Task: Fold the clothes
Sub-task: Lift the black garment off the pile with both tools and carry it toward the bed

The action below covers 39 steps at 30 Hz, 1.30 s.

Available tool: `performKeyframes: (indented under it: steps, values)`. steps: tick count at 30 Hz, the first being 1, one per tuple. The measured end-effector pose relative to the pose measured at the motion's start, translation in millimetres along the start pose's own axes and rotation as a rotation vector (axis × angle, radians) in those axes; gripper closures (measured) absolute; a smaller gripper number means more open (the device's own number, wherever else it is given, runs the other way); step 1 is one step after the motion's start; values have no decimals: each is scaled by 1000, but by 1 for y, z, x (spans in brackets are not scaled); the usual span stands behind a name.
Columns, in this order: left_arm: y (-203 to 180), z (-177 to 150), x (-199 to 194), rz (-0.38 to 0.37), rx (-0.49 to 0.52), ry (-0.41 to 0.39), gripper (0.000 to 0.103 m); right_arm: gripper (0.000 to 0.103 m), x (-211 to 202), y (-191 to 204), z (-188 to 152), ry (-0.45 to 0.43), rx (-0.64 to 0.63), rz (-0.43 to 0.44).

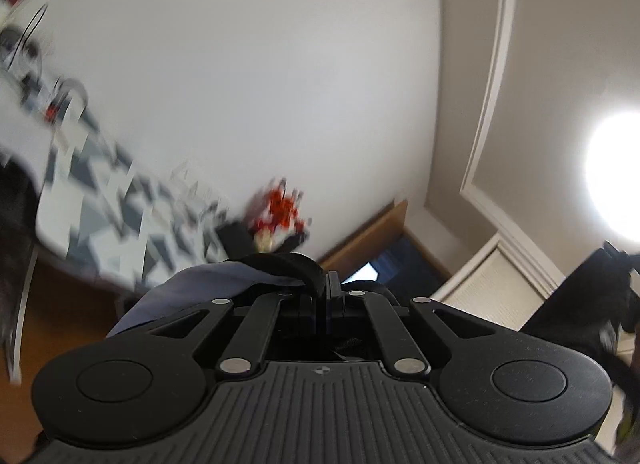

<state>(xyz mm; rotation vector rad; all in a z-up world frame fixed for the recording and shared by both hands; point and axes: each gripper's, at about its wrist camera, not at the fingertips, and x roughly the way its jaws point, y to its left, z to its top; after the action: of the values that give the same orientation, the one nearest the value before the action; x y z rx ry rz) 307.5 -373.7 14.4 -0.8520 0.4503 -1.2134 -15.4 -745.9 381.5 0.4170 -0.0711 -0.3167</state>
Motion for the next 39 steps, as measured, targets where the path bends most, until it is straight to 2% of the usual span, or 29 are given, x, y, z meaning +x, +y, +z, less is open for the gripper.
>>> performKeyframes:
  steps: [2, 5, 8, 9, 13, 15, 17, 19, 21, 23, 25, 28, 30, 34, 37, 39]
  values:
    - [3, 22, 12, -5, 27, -72, 99, 97, 45, 6, 18, 3, -23, 20]
    - [15, 68, 31, 3, -29, -158, 99, 97, 121, 22, 44, 11, -79, 75]
    - [15, 114, 46, 53, 72, -268, 99, 97, 200, 58, 64, -10, -195, 155]
    - [15, 131, 53, 72, 100, -291, 99, 97, 227, 66, 72, -15, -192, 195]
    - [5, 208, 68, 118, 105, -389, 99, 97, 339, 93, 99, -10, -88, 307]
    - [-11, 243, 64, 152, 177, -493, 99, 97, 391, 110, 110, 25, -73, 319]
    - [-34, 280, 60, 187, 275, -600, 99, 97, 432, 132, 120, 15, -64, 360]
    - [-64, 314, 58, 225, 395, -689, 99, 97, 460, 152, 136, -53, -49, 433]
    - [-90, 342, 63, 270, 472, -733, 99, 97, 476, 164, 155, -163, -25, 519]
    - [-97, 361, 79, 322, 475, -707, 99, 98, 500, 164, 174, -223, 14, 552]
    - [-98, 375, 99, 387, 463, -663, 99, 97, 536, 155, 187, -205, 34, 542]
    - [-76, 365, 144, 499, 499, -630, 99, 98, 599, 120, 181, -140, -1, 515]
    - [-58, 350, 181, 568, 542, -618, 98, 98, 653, 83, 165, -64, 25, 497]
    - [-2, 320, 282, 689, 501, -543, 98, 98, 780, -6, 111, 135, 23, 377]
    - [36, 296, 385, 756, 510, -480, 98, 98, 875, -79, 74, 298, 45, 312]
    - [60, 280, 456, 797, 523, -436, 98, 98, 928, -133, 57, 321, 41, 291]
